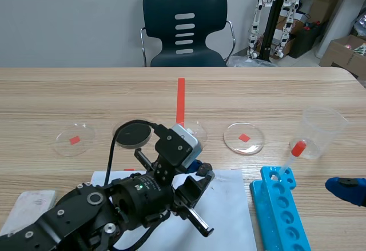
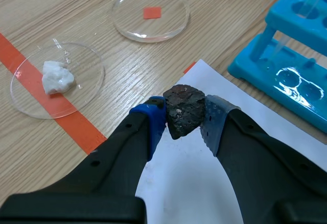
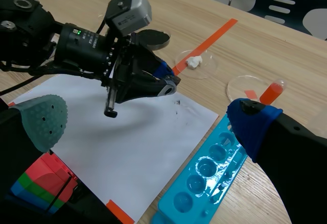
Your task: Put the right mineral back
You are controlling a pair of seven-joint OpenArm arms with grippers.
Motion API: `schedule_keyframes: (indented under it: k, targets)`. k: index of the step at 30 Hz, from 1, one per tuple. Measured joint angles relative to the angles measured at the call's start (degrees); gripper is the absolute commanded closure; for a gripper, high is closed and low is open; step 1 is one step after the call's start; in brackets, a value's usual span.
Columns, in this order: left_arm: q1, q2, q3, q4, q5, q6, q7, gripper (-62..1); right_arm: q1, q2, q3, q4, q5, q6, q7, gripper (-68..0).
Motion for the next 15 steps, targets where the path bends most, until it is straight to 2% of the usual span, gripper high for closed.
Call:
schedule_keyframes:
  k: [7,15]
  targets:
    - [-3.6,4.3,0.0,-7.3,0.0,0.0,0.0,-13.1,0.0,0.0,0.0,0.0,0.0,0.0,0.0,-67.9]
    - [-6.0,7.1,0.0,-14.3,0.1,0.0,-0.3,-13.1,0.0,0.0,0.0,0.0,0.0,0.0,0.0,-67.9]
